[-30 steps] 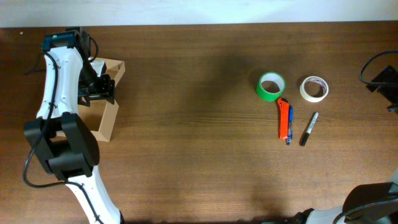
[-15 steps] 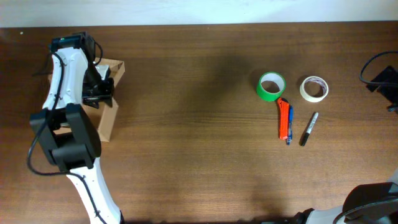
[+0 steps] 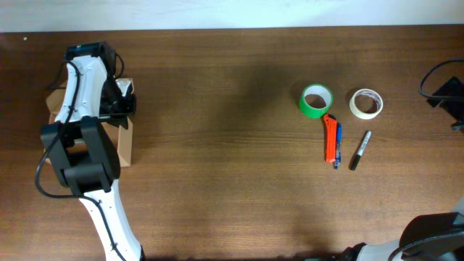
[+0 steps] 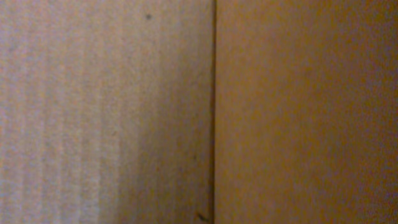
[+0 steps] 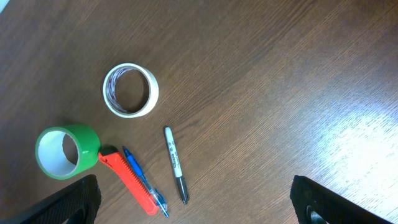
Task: Pack container
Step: 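Push the cardboard box with the left gripper toward the table center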
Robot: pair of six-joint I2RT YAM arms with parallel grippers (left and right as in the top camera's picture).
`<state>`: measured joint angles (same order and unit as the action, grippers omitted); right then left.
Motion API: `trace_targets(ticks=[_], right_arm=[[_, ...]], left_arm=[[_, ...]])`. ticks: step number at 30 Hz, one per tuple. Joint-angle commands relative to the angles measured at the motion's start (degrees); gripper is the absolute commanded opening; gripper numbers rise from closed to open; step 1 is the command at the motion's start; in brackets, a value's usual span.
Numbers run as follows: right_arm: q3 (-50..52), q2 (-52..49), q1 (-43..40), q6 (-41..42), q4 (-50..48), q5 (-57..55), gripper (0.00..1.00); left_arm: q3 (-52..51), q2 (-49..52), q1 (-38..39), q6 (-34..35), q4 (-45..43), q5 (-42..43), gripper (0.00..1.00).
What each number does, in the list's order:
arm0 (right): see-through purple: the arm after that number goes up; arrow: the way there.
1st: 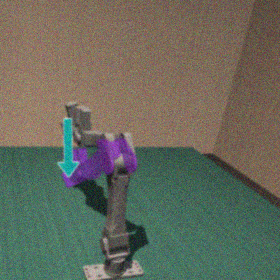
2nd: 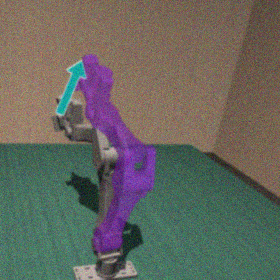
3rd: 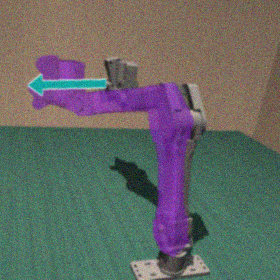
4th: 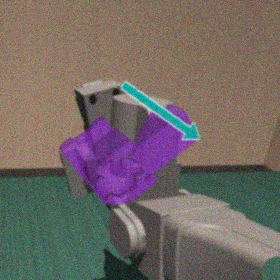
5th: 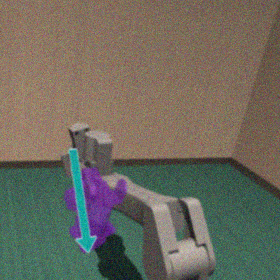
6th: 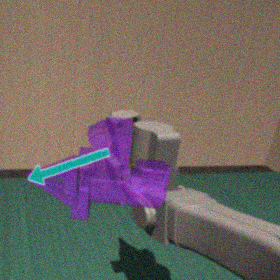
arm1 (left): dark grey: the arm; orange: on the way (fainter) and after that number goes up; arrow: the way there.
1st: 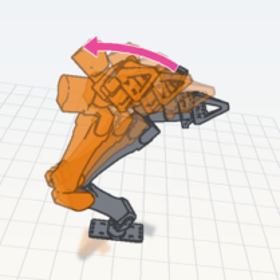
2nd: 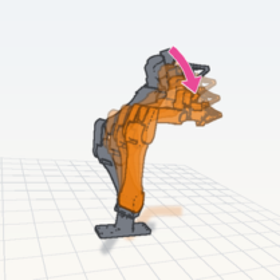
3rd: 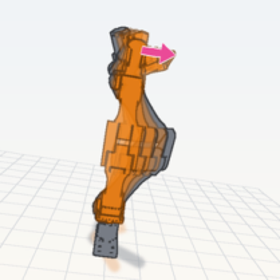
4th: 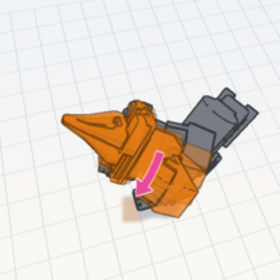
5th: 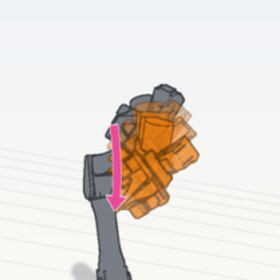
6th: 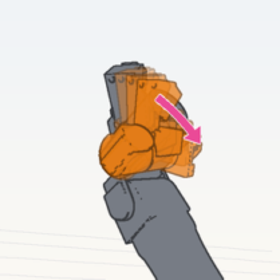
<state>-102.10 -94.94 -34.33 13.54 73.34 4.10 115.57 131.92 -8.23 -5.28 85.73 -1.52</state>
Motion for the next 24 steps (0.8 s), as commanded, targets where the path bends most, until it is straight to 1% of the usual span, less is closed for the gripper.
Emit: trace_targets(ticks=[1,8,11,15,16,22,24], right_arm=[[-0.7,0.31,-0.2,0.39,0.15,-0.28,0.99],[-0.7,0.31,-0.2,0.39,0.15,-0.28,0.99],[-0.7,0.31,-0.2,0.39,0.15,-0.28,0.99],[-0.7,0.31,-0.2,0.39,0.15,-0.28,0.99],[-0.7,0.31,-0.2,0.39,0.15,-0.28,0.99],[-0.7,0.31,-0.2,0.42,0.15,-0.28,0.99],[-0.7,0.31,-0.2,0.42,0.15,-0.28,0.99]], left_arm=[[5.7,0.72,2.82,1.55,1.36,0.24,0.01],[20.76,0.72,10.21,6.71,5.92,0.48,0.02],[28.35,0.72,15.56,12.52,8.41,0.31,0.01],[34.69,0.72,22.21,19.21,10.6,0.24,0.02],[36.33,0.72,25.09,21.33,10.95,0.44,0.01],[37.33,0.94,36.26,28.06,10.95,1.05,0.02],[37.33,1.27,39.95,31.32,10.64,0.61,0.02]])
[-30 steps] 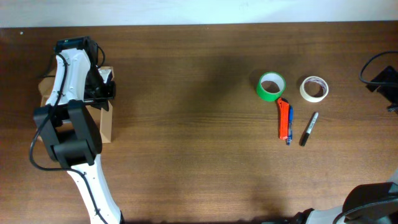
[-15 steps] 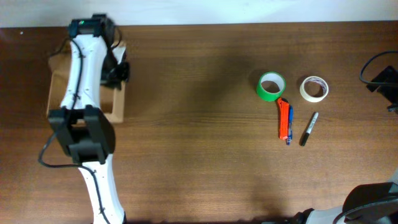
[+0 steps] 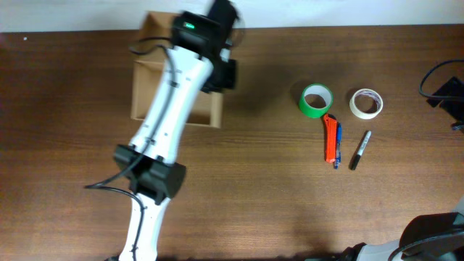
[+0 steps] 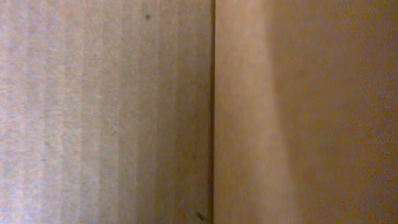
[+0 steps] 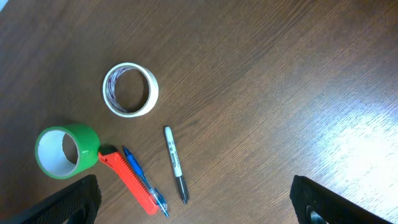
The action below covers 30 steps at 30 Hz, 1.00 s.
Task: Pack container
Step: 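Push the cardboard box with the left gripper toward the table center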
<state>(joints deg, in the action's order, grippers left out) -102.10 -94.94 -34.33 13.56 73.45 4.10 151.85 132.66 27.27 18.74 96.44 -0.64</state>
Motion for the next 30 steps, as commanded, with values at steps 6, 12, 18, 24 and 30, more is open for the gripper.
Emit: trace_targets(ticks=[6,12,18,24,30], right_arm=[[-0.7,0.31,-0.2,0.37,0.04,-0.28,0.99],[-0.7,0.31,-0.2,0.37,0.04,-0.28,0.99],[-0.7,0.31,-0.2,0.39,0.04,-0.28,0.99],[-0.7,0.31,-0.2,0.37,0.04,-0.28,0.99],[-0.7,0.31,-0.2,0.37,0.04,-0.28,0.99]], left_arm=[[1.03,2.4,9.27,13.27,-3.63,-0.28,0.01],[1.03,6.62,8.94,17.59,-4.07,-0.22,0.01],[1.03,13.18,8.46,18.14,-5.44,1.11,0.01],[1.03,16.48,8.22,18.14,-5.84,1.77,0.01],[1.03,16.59,7.69,18.12,-6.03,1.77,0.11]])
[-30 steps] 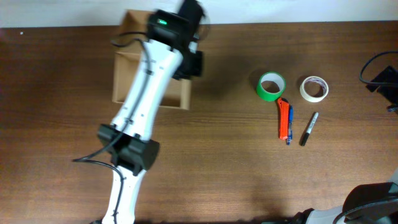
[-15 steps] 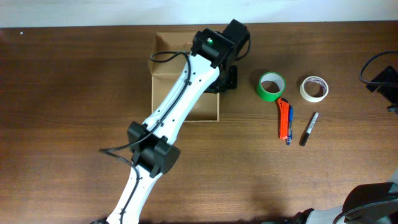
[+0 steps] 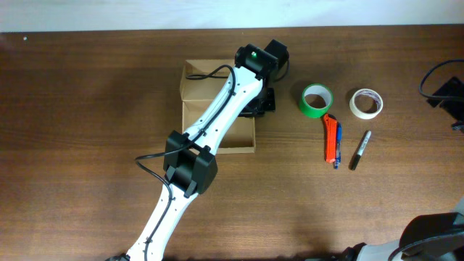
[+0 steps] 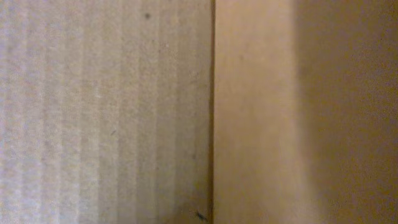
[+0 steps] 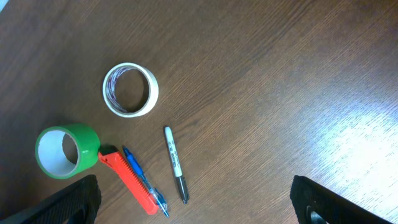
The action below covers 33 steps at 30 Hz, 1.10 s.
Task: Pack container
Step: 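Push the cardboard box with the left gripper toward the table center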
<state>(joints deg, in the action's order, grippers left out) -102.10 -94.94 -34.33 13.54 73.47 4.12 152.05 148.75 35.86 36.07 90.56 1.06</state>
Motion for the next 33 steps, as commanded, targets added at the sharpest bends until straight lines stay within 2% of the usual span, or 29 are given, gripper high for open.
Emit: trace_targets(ticks=[1,5,9,13,21,24,30,32,33], right_arm=[[-0.7,0.31,-0.2,0.39,0.02,-0.31,0.99],[-0.7,0.31,-0.2,0.42,0.02,-0.31,0.99],[-0.7,0.31,-0.2,0.15,-0.98,-0.83,0.99],[-0.7,0.31,-0.2,0.22,-4.68,-2.25,0.99],[-0.7,0.31,-0.2,0.24,-4.72,-2.25,0.99],[-0.7,0.31,-0.2,0.44,-4.74,-0.74,0.99],[-0.7,0.33,-0.2,0.37,-4.57,2.82,1.0],[-0.7,0.33,-0.02,0.2,-4.13,7.08,0.82],[-0.79,0.33,0.96,0.22,-3.85,9.22,0.68]], left_arm=[[0.83,0.5,-0.96,0.79,-0.13,0.04,0.13],[0.83,0.5,-1.29,0.66,-0.15,0.07,0.31],[0.85,0.5,-1.42,0.22,-0.07,0.26,0.35],[2.12,0.26,-1.46,-3.41,0.92,1.09,0.4],[10.86,-0.02,-2.01,-8.0,5.9,0.33,0.48],[14.84,-0.76,-2.56,-11.21,6.12,-0.04,0.55],[18.58,-6.32,-6.64,-13.62,6.12,-5.9,0.57],[18.58,-8.46,-8.83,-14.73,6.12,-7.41,0.59],[18.58,-10.88,-11.82,-15.47,6.12,-8.0,0.61]])
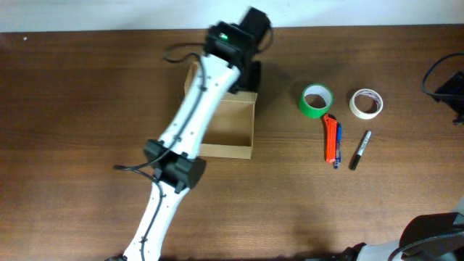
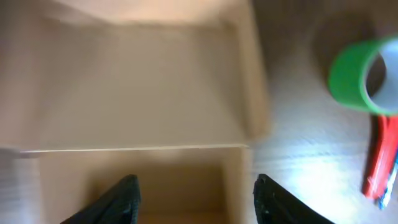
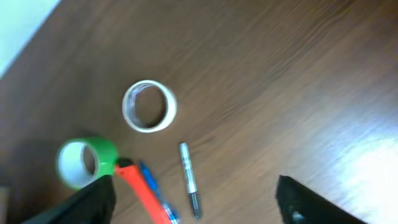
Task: Pack container
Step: 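Push the cardboard box with the left gripper toward the table center, then grasp the green tape roll with the right gripper and lift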
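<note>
The open cardboard box (image 1: 225, 123) sits mid-table with nothing visible inside it. My left gripper (image 2: 196, 199) hovers open over the box's far right corner, its fingers (image 2: 121, 200) apart and holding nothing. To the right of the box lie a green tape roll (image 1: 316, 100), a white tape roll (image 1: 366, 103), an orange cutter (image 1: 330, 139), a blue pen (image 1: 338, 148) and a black marker (image 1: 360, 150). My right gripper (image 3: 196, 202) is open high above these items, well off them.
The left arm (image 1: 196, 116) stretches from the front edge across the box's left part. A black cable (image 1: 442, 83) lies at the table's right edge. Bare wood (image 1: 290, 203) spreads in front of the box and items.
My left gripper has let go of the box wall and now hangs open above the box, which has hardly moved. The right wrist view has shifted and blurred, so the right arm has moved a little.
The box stood at the far left with my left gripper pressed against its cardboard wall. Then box and gripper were at the back middle-left, then in the middle by the green tape. Now the box rests there, released. The five items have not moved.
</note>
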Robot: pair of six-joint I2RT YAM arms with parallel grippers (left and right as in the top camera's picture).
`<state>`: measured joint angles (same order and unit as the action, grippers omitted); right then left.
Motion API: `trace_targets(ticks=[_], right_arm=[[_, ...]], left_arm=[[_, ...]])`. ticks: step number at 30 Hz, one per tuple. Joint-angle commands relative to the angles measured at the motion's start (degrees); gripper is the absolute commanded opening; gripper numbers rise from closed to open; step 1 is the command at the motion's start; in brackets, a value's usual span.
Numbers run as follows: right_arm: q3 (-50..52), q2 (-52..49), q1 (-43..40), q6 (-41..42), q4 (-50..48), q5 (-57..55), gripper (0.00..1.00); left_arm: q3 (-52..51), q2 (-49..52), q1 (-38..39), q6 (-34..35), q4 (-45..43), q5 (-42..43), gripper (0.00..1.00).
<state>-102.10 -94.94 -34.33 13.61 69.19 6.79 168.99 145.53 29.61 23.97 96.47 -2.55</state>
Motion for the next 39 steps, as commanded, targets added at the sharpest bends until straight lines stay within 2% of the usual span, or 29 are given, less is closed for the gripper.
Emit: trace_targets(ticks=[1,4,7,13,16,17,26,39], right_arm=[[-0.96,0.33,1.99,0.17,0.7,6.54,0.67],[-1.16,0.33,6.27,1.16,2.08,4.37,0.66],[-1.16,0.26,13.79,2.99,3.93,-2.93,0.66],[-1.16,-2.12,24.7,5.33,2.01,-4.52,0.67],[-1.16,-5.4,27.45,6.88,0.35,-4.5,0.67],[-1.18,-7.48,28.09,7.69,-0.39,-4.52,0.67],[-1.2,-22.84,28.33,13.4,-4.72,-1.31,0.63],[-1.2,-29.86,28.33,18.49,-11.45,1.57,0.61]], left_arm=[[1.64,-8.83,-7.3,-4.22,0.22,-4.42,0.61],[1.64,-11.82,-12.94,-6.82,0.22,-5.03,0.63],[1.64,-13.57,-20.06,-10.12,0.22,-5.03,0.67],[0.22,-13.66,-29.49,-10.84,0.22,-5.03,0.75],[-1.84,-13.66,-32.63,-10.8,0.2,-5.05,0.87],[-2.99,-13.66,-34.01,-10.8,0.2,-5.05,1.0],[-5.84,-13.66,-37.66,-10.8,0.2,-5.03,1.0],[-5.81,-13.66,-37.66,-10.8,0.2,-5.01,1.0]])
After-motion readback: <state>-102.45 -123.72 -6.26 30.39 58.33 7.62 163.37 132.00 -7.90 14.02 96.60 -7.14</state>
